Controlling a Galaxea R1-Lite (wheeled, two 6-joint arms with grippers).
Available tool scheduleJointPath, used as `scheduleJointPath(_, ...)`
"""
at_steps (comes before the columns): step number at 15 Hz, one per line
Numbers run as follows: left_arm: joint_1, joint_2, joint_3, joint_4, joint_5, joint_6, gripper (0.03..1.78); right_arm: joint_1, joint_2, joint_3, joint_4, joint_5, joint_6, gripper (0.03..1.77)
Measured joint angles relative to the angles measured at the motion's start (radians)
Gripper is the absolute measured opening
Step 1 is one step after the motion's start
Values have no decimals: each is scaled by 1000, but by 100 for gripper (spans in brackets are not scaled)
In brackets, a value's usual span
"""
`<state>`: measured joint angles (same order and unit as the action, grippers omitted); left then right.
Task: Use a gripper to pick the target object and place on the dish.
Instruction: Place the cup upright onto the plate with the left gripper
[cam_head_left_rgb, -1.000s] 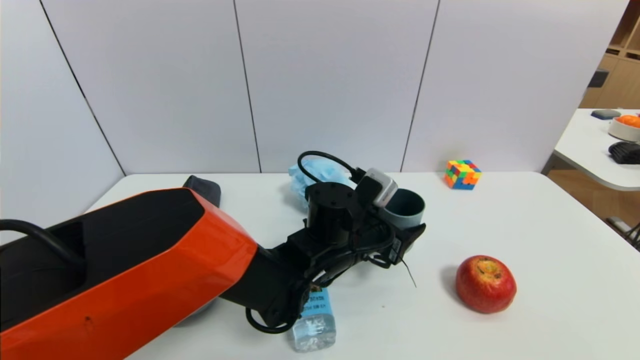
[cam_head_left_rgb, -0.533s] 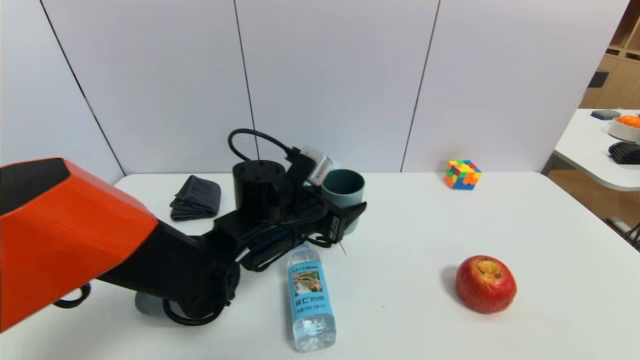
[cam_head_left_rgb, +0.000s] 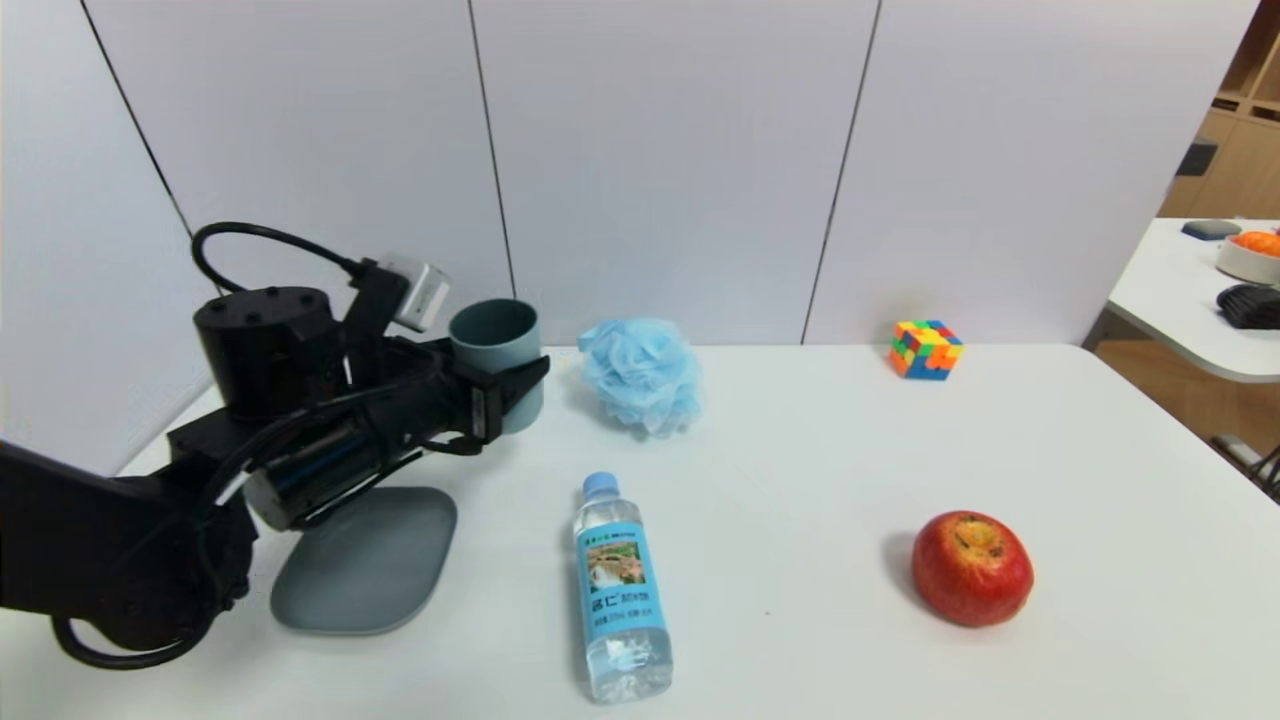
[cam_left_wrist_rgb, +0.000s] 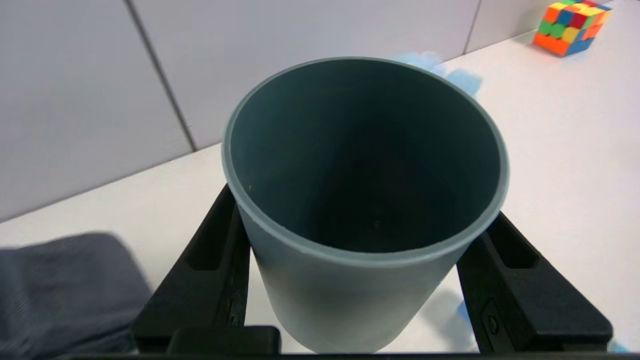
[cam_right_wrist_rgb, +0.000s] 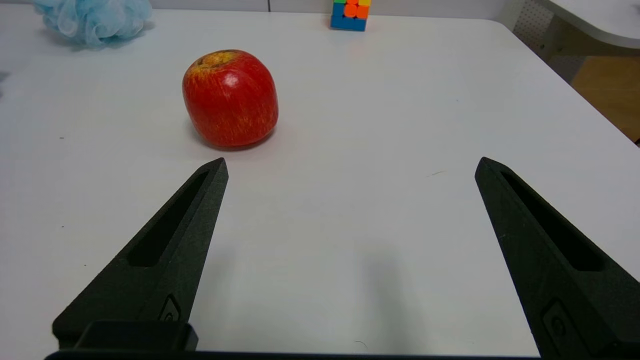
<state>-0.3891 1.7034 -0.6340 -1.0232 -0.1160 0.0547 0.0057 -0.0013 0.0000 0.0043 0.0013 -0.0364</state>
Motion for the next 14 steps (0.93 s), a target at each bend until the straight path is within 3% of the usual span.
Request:
scheduleJointPath(8,137,-255,341,-17,4,-11,114,0,0,0,0,0,0,171)
scheduleJointPath(14,150,-268,490,-135,6,-43,114,0,0,0,0,0,0,171)
